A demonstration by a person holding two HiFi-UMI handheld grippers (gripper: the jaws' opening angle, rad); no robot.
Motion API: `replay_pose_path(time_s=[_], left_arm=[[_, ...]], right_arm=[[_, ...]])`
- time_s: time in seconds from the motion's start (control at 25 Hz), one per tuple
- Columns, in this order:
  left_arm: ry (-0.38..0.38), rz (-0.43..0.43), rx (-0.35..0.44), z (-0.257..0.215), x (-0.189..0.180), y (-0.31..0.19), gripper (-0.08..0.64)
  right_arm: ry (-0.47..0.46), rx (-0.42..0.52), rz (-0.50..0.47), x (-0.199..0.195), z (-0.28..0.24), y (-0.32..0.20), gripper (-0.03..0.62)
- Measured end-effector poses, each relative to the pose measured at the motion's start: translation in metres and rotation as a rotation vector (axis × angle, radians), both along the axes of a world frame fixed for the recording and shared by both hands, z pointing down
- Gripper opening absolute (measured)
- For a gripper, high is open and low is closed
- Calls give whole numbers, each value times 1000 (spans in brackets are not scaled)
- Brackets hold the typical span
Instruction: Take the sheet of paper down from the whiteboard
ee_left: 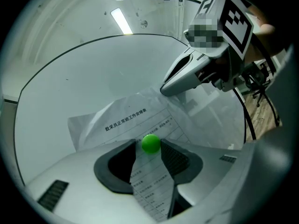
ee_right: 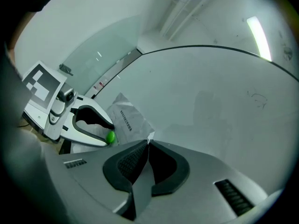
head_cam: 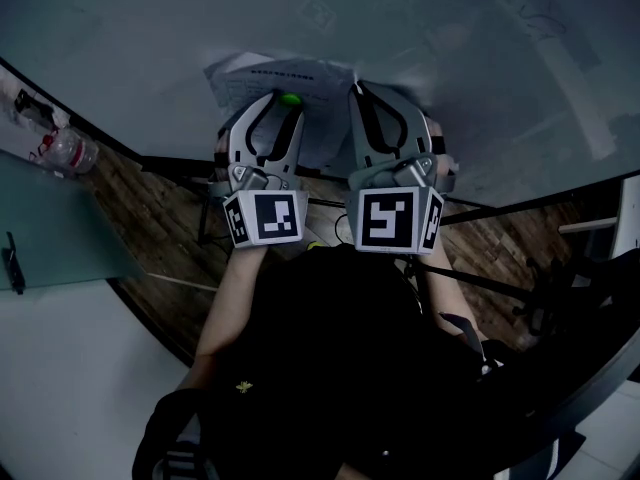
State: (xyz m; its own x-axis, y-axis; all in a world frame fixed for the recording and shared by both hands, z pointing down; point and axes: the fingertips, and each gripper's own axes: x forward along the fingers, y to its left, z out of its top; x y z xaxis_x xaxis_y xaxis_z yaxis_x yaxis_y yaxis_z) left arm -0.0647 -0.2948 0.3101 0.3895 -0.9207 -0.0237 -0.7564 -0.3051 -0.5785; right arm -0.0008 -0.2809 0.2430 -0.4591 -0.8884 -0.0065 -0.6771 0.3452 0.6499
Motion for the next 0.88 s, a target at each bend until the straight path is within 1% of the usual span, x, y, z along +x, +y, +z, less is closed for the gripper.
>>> replay_pose_path(time_s=[0.08,0.32,0.44,0.68,0.88], left_arm=[[-5,1,0,0,0,0,164],[-16,7,3,1,5,1,164],[-20,-6,7,-1,3,-1,163],[-52,-24,15,1,4,-2,155],[-64,-27,22,0,4,-2,149]], right_arm=[[-30,-20,-11,0,0,0,18],[-58,-39,-31,1,-1,-1,17],[-58,-39,-36,0,-2,-2,17],[-47,-40,-39,0,-1,-2,17],[-67,-39,-49,-2,-2,-2,17]])
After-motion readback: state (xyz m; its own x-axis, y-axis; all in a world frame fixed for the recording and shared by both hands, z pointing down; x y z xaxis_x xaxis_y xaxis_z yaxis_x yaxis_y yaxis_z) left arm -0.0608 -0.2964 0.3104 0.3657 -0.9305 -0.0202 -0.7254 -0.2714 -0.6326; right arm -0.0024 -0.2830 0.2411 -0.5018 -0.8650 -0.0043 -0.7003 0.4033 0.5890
